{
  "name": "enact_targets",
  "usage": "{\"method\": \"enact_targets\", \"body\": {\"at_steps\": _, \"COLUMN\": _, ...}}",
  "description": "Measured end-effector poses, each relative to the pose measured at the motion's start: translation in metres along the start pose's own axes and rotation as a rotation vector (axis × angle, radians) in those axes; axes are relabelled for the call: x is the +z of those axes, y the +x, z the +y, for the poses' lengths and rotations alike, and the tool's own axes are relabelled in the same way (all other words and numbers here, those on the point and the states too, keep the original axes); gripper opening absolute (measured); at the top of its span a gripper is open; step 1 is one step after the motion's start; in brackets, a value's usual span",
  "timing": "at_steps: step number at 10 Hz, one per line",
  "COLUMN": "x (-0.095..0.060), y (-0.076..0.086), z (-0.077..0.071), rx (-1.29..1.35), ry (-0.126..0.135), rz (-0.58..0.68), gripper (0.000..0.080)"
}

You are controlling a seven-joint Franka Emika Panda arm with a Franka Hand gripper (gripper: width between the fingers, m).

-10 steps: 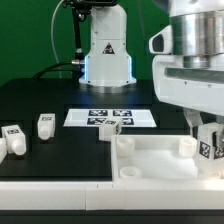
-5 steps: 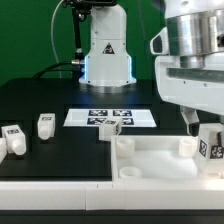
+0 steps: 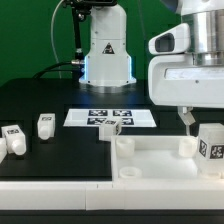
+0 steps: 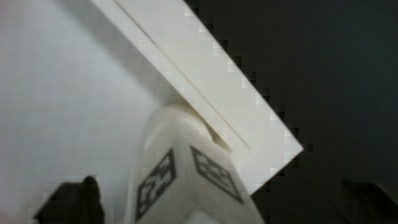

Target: Assemble square table

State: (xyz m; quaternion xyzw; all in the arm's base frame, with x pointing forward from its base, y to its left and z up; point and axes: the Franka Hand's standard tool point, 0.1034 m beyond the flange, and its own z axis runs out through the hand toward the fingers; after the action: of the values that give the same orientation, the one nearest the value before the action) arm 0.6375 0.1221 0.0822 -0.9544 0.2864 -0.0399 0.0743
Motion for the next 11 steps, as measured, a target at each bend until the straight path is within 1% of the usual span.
{"method": "enact_targets", "body": {"at_steps": 2, "x": 0.0005, "y": 0.0023, "z": -0.0002, "rx": -0.439, "ry": -0.029, "rz": 0.02, "gripper": 0.0649}}
{"method": "enact_targets", "body": {"at_steps": 3, "x": 0.0006, "y": 0.0024, "z": 0.0001, "rx": -0.455, "ry": -0.029, "rz": 0.02, "gripper": 0.0649}}
{"method": "enact_targets", "body": {"at_steps": 4, "x": 0.0007, "y": 0.0023, "z": 0.0001, "rx": -0.441, "ry": -0.028, "rz": 0.02, "gripper": 0.0516}}
{"method": "enact_targets", "body": {"at_steps": 5, "x": 0.0008, "y": 0.0022, "z": 0.0, "rx": -0.425, "ry": -0.028, "rz": 0.02, "gripper": 0.0516}}
{"method": "enact_targets", "body": {"at_steps": 6, "x": 0.0008, "y": 0.0022, "z": 0.0001, "rx": -0.411, "ry": -0.028, "rz": 0.02, "gripper": 0.0377}}
{"method": "enact_targets", "body": {"at_steps": 7, "x": 0.0008, "y": 0.0035, "z": 0.002, "rx": -0.341, "ry": -0.029, "rz": 0.021, "gripper": 0.0304}}
{"method": "enact_targets", "body": {"at_steps": 10, "x": 0.0015, "y": 0.0039, "z": 0.0039, "rx": 0.0, "ry": -0.029, "rz": 0.035, "gripper": 0.0304}}
{"method": "enact_targets", "body": {"at_steps": 11, "x": 0.0018, "y": 0.0029, "z": 0.0037, "rx": 0.176, "ry": -0.022, "rz": 0.032, "gripper": 0.0304}}
